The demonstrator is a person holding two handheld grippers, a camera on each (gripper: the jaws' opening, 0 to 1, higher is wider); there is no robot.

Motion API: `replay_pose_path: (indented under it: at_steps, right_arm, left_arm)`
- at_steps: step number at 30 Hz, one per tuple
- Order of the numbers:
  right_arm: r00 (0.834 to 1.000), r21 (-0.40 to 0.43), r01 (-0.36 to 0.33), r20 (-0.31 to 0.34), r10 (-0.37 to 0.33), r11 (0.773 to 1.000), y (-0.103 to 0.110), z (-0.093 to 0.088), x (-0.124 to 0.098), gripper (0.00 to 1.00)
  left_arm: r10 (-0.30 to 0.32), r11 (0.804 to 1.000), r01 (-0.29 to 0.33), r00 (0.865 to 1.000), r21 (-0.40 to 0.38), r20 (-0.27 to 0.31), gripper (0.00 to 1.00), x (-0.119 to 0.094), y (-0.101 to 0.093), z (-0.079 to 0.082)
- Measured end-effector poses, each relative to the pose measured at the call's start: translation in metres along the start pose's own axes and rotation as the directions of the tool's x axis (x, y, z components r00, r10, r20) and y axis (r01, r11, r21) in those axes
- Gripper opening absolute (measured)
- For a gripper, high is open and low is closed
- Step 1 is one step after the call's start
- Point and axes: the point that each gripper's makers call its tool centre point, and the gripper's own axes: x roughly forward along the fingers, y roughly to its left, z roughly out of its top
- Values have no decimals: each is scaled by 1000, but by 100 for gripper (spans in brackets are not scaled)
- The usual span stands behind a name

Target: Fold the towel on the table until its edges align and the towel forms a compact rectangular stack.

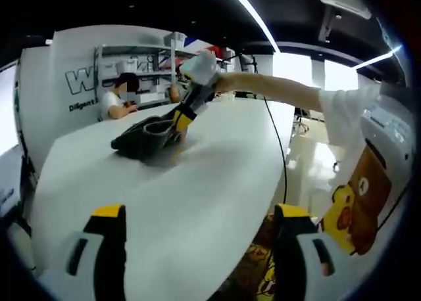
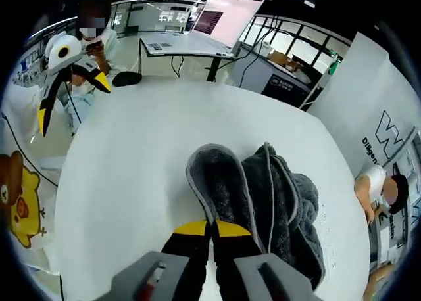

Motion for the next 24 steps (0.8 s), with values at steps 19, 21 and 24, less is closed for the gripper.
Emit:
replay_pose_path:
  at_steps: [19,21,24]
  right_arm:
    - [983,48,125,131,-130,991,-36,28,-85,2]
    - [976,65,141,160,-150,988,-42,34,-96,2]
    - [963,86,165,202,-179,983,-52,44,-112,2]
  left_arm:
    - [-14,1000,14,1000,12,-6,98,14,-4,11]
    - [-17,1000,17,1000,13,-6,98,15,-5,12]
    - [-22,1000,22,1000,16,-7,98,18,-6,14]
